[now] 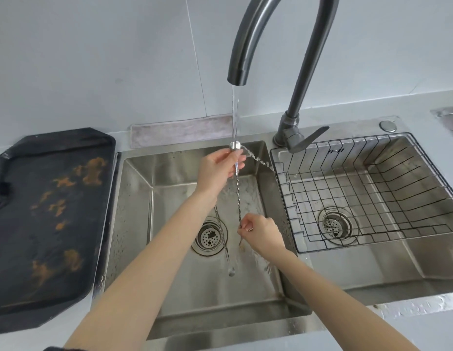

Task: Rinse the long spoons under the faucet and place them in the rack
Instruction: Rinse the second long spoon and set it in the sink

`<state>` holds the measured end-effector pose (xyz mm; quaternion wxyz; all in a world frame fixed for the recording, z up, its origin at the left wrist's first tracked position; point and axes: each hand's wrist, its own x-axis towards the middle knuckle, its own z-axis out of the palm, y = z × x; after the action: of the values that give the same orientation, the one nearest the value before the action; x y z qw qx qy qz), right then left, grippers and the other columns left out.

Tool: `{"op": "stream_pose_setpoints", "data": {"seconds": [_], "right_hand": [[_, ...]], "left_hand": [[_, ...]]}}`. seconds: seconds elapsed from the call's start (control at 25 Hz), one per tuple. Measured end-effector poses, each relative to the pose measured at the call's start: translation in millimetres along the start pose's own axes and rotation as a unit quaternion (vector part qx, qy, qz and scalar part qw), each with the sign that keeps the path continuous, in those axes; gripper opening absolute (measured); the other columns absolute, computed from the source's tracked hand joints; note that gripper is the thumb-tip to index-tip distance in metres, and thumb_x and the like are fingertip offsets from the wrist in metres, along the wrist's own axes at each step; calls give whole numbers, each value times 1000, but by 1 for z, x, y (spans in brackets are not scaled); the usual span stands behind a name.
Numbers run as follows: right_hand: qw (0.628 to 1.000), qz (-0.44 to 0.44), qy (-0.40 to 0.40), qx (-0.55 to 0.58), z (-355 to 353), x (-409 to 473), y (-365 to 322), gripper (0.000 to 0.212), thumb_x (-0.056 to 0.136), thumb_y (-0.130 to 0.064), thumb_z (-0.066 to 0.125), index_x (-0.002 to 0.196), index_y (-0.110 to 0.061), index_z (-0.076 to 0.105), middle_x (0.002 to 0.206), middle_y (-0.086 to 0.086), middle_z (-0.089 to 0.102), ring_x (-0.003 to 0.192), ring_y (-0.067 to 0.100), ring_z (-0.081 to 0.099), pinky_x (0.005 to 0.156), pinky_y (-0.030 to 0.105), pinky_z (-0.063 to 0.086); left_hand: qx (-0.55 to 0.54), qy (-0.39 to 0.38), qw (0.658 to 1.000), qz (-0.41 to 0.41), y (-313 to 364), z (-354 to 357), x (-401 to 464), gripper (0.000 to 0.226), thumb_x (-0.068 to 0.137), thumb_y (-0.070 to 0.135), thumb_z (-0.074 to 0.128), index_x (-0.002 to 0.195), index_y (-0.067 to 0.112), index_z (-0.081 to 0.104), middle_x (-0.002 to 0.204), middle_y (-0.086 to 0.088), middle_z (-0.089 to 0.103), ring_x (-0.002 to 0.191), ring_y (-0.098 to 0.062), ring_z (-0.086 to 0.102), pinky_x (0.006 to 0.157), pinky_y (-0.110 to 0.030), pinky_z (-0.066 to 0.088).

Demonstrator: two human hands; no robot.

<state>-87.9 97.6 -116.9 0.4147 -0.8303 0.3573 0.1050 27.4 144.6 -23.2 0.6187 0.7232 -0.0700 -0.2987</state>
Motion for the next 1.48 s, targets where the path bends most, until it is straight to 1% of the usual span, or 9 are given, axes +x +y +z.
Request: {"op": "stream_pose_setpoints", "data": {"seconds": [0.12, 0.36, 0.68, 0.8, 0.92, 1.04, 1.24, 1.36, 1.48], "right_hand": [[1000, -1, 0, -20, -1, 1, 1, 14, 85, -17, 52, 93, -14, 63, 100, 6, 70, 96, 28, 62, 78, 32, 50], [999, -16, -3, -35, -1, -1, -5, 23, 87, -15, 45, 98, -13, 65, 105, 8, 70, 98, 31, 61, 80, 34, 51], [998, -42, -37, 19, -1, -4, -8, 24, 86, -11, 45, 98, -13, 66, 102, 7, 72, 99, 25, 63, 85, 29, 49], [997, -44, -45, 34, -1, -3, -6, 24, 86, -11, 45, 96, -15, 66, 100, 7, 72, 96, 24, 64, 84, 28, 48], [997, -46, -44, 39, -1, -3, -5, 23, 87, -13, 45, 95, -16, 66, 99, 6, 73, 94, 24, 64, 85, 28, 49], [997, -52, -42, 48, -2, -3, -4, 24, 87, -11, 44, 95, -15, 66, 98, 7, 73, 92, 24, 65, 84, 30, 51], [996, -61, -40, 57, -2, -4, -2, 21, 89, -11, 46, 92, -11, 66, 98, 7, 73, 94, 20, 66, 86, 28, 50], [996, -66, -29, 60, -7, -3, -5, 20, 90, -16, 49, 87, -9, 67, 97, 8, 74, 81, 15, 61, 73, 23, 46], [994, -94, -20, 60, -16, -2, -10, 21, 91, -20, 52, 90, -7, 68, 93, 8, 74, 58, 0, 52, 56, 11, 39]], "left_hand": [[7, 13, 1000, 12, 1, 1, -1, 7, 89, 21, 58, 86, 22, 65, 77, 12, 66, 57, 8, 64, 56, -6, 47], [-12, -11, 1000, 5, 7, 0, -2, 8, 88, 24, 59, 84, 26, 66, 82, 11, 68, 74, -2, 62, 64, -14, 44], [-25, 9, 999, 25, 10, -3, 3, 12, 82, 19, 67, 73, 25, 61, 66, 11, 67, 57, 3, 60, 50, -11, 41], [-45, 18, 999, 13, 9, -3, 2, 6, 85, 21, 64, 84, 20, 70, 56, 15, 70, 51, 9, 63, 44, -3, 40], [-40, 11, 999, 7, 10, -3, 0, 24, 91, 27, 54, 102, 11, 69, 75, 11, 70, 52, 8, 65, 45, -2, 40], [0, -40, 999, 11, 13, -2, -4, 32, 98, 38, 35, 100, 24, 63, 90, 7, 70, 59, 7, 65, 60, -12, 43], [47, -86, 992, 80, 21, -4, 0, 27, 98, 14, 41, 117, 11, 59, 98, 2, 68, 62, 7, 67, 53, -9, 42], [39, -94, 990, 94, 23, -8, 3, 24, 92, 5, 50, 111, 14, 62, 92, 7, 69, 67, 8, 68, 56, -7, 45], [46, -98, 992, 67, 22, -14, 5, 16, 92, 14, 53, 95, 22, 65, 86, 13, 69, 65, 8, 68, 64, -13, 49]]}}
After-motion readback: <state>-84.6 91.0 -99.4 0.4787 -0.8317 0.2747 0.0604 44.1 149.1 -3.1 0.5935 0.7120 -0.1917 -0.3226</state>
